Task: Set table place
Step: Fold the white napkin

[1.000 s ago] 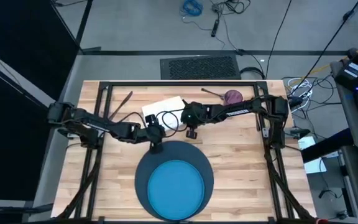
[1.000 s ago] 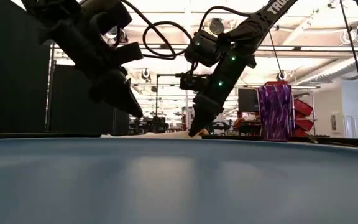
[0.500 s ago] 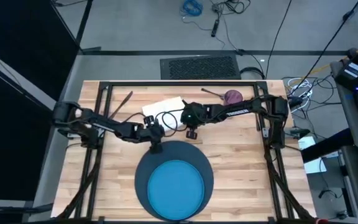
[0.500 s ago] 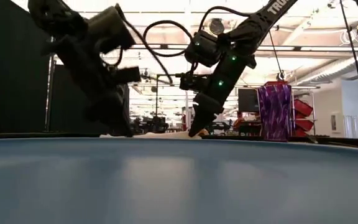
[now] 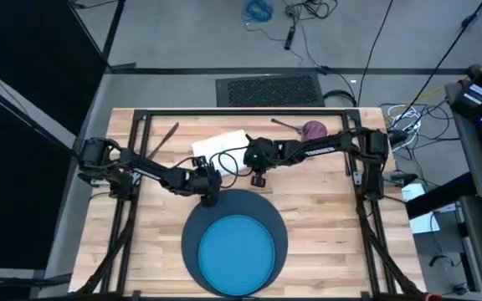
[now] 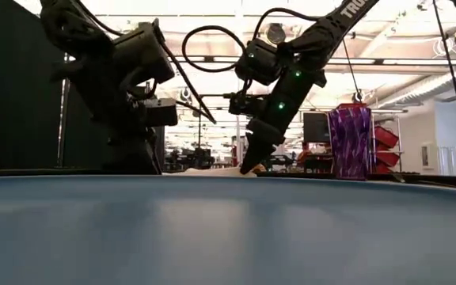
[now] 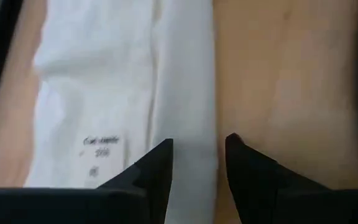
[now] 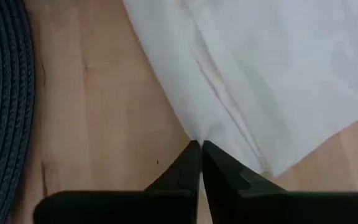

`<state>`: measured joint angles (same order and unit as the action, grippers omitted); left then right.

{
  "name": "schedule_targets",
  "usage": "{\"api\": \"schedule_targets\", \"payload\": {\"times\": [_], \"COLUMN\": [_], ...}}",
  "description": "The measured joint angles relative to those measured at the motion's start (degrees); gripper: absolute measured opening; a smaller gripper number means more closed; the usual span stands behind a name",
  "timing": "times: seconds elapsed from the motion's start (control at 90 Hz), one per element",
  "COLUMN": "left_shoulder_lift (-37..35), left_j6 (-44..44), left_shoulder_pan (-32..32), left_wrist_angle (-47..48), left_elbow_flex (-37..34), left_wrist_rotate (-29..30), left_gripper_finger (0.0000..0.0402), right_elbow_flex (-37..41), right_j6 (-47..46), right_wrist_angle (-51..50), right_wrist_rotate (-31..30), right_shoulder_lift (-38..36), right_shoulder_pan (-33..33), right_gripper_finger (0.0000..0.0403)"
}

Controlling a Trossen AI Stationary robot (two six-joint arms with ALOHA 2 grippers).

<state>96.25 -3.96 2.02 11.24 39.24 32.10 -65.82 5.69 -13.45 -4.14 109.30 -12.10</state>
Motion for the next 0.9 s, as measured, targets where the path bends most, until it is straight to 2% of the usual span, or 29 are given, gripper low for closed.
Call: {"api": "schedule_targets", "payload": {"times": [0.178, 0.444, 0.8, 0.9], "left_shoulder_lift": [0.0, 0.0, 0.1, 0.1], "left_j6": [-5.9, -6.2, -7.4, -7.6], "left_shoulder_pan": [-0.2, -0.3, -0.5, -0.5], "left_wrist_angle": [2.4, 4.3, 3.4, 3.4], "left_elbow_flex": [0.0, -0.1, -0.3, -0.3], "left_wrist_rotate": [-2.1, -0.4, -2.3, -3.3], "left_gripper_finger": [0.0127, 0.0127, 0.0126, 0.011], "right_elbow_flex": [0.0, 0.0, 0.0, 0.0], "right_j6": [0.2, 0.1, 0.1, 0.1], "right_wrist_angle": [-0.1, -0.8, -0.9, -1.0], "right_wrist_rotate": [0.0, 0.0, 0.0, 0.0], "right_shoulder_lift": [0.0, 0.0, 0.0, 0.0], "right_shoulder_pan": [0.0, -0.2, -0.2, -0.2], "right_gripper_finger": [0.0, 0.0, 0.0, 0.0]}}
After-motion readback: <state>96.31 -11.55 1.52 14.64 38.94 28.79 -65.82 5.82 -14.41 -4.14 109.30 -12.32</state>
